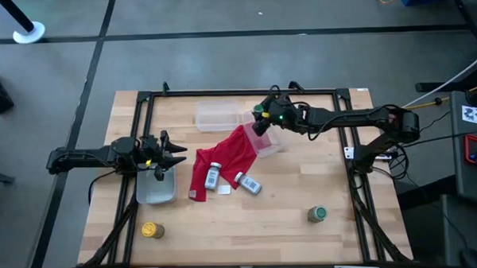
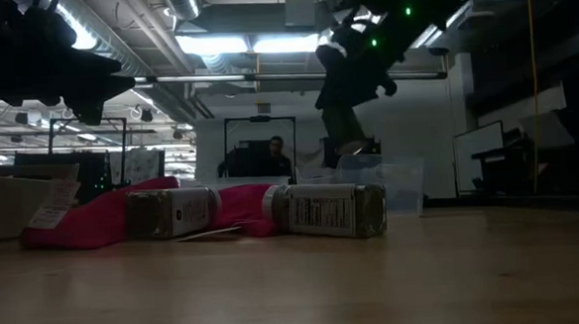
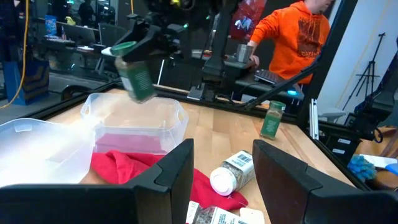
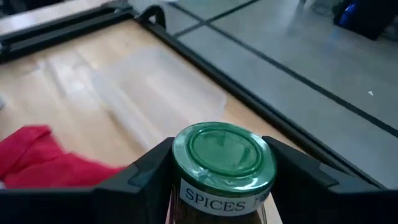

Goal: Sort spices by type
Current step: Put the top green seasoning bottle into the right transparent bin

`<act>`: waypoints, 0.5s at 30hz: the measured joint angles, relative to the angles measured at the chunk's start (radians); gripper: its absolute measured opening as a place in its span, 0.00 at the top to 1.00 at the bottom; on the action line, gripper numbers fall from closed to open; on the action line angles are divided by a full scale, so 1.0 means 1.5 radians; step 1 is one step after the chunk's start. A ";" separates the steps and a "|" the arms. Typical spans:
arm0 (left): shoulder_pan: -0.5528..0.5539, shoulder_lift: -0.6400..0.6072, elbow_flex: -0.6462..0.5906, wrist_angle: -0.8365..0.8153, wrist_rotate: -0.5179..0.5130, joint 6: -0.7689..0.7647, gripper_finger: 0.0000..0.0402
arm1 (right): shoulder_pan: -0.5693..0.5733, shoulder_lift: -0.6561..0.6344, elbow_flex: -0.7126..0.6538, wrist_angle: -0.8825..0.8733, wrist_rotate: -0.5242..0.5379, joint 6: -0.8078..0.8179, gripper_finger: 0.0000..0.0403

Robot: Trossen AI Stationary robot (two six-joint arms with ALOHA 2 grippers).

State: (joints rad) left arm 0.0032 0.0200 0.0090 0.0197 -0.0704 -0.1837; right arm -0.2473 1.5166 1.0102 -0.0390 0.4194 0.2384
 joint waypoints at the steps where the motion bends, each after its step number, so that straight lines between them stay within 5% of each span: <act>1: 0.000 0.000 0.000 0.000 0.000 0.000 0.63 | -0.004 0.000 -0.017 0.034 0.000 -0.009 0.46; 15: 0.000 0.000 0.000 0.000 0.000 0.000 0.63 | -0.015 0.087 -0.162 0.404 0.055 -0.121 0.46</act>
State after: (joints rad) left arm 0.0032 0.0204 0.0090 0.0196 -0.0708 -0.1833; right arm -0.2691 1.6473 0.7666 0.5671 0.5022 0.0570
